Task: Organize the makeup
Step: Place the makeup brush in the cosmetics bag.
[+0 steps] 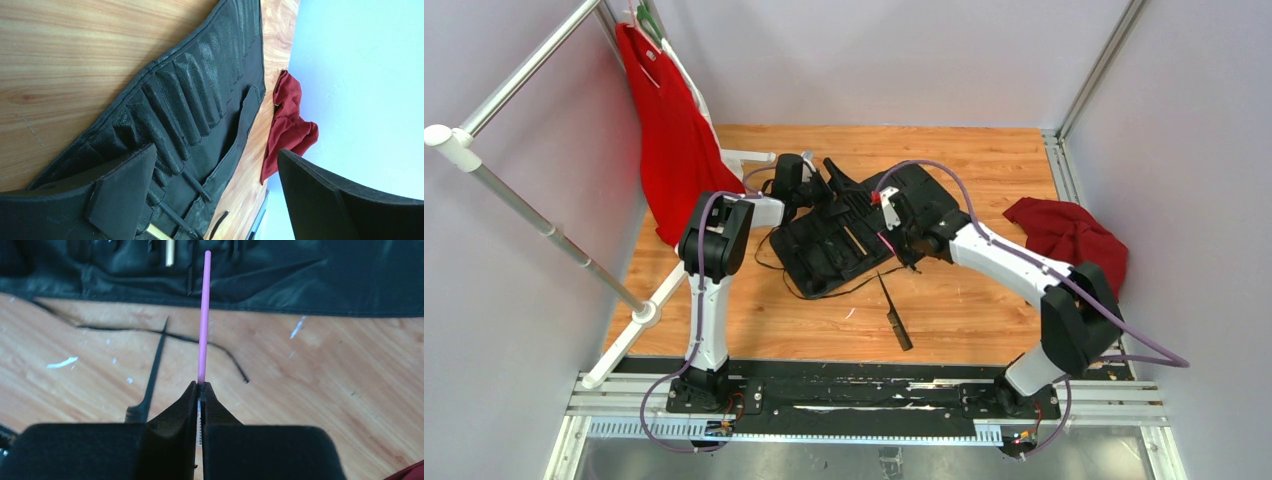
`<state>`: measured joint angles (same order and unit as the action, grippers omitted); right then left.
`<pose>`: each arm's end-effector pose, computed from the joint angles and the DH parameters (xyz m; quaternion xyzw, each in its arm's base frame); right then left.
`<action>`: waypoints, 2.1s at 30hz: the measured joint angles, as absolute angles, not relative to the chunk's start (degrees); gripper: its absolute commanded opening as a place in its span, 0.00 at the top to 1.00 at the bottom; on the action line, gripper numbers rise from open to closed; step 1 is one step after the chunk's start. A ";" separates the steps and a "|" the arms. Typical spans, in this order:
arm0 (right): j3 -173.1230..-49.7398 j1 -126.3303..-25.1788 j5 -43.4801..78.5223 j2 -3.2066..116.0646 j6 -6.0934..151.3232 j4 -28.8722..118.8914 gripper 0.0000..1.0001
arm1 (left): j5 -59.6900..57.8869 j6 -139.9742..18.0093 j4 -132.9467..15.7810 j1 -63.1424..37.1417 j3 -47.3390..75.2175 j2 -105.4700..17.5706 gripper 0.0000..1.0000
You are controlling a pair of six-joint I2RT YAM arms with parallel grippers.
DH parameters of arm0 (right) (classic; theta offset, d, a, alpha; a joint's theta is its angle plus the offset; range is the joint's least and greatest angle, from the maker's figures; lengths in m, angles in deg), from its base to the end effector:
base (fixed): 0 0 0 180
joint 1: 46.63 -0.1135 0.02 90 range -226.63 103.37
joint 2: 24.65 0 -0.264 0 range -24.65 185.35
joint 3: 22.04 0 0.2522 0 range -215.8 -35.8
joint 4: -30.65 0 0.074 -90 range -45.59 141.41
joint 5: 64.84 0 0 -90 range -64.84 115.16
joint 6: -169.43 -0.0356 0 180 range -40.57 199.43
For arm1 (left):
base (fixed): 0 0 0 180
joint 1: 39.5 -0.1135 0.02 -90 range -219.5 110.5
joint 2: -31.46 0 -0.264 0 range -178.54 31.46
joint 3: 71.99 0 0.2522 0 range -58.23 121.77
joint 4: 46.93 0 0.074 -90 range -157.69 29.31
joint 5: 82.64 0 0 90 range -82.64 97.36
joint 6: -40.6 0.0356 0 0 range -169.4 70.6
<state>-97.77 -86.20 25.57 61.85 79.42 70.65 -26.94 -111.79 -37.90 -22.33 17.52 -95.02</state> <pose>0.2476 0.2043 0.2450 -0.3176 0.8868 0.1105 0.3170 0.4429 -0.1579 0.1256 -0.1745 0.8143 -0.5093 0.2169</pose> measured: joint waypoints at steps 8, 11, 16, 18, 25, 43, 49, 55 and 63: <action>-108.31 -80.01 21.50 72.91 82.28 70.72 0.99 | -27.14 -111.79 -38.05 -22.46 17.52 -94.98 0.02; -111.52 -78.70 19.80 76.45 82.96 70.83 0.99 | -27.16 -111.79 -38.10 -22.48 17.49 -94.93 0.02; -116.64 -77.50 17.26 81.76 84.01 71.35 0.99 | -27.21 -111.79 -38.16 -22.51 17.49 -94.93 0.02; -118.06 -77.30 16.41 83.33 84.29 71.62 0.99 | -27.21 -111.79 -38.16 -22.51 17.49 -94.93 0.02; -120.46 -76.50 14.62 86.24 85.01 72.77 0.99 | -27.21 -111.77 -38.16 -22.51 17.49 -94.93 0.02; -121.57 -74.90 12.71 90.65 85.34 73.12 0.99 | -27.21 -111.79 -38.08 -22.53 17.38 -94.91 0.02; -121.57 -74.88 12.56 91.31 85.36 73.30 0.99 | -27.21 -111.79 -38.08 -22.53 17.38 -94.91 0.02; -121.57 -74.86 12.30 91.31 85.43 73.32 0.99 | -27.21 -111.79 -37.99 -22.55 17.27 -94.91 0.02; -123.35 -74.86 11.73 92.16 85.56 73.63 0.99 | -27.23 -111.79 -37.99 -22.57 17.27 -94.91 0.02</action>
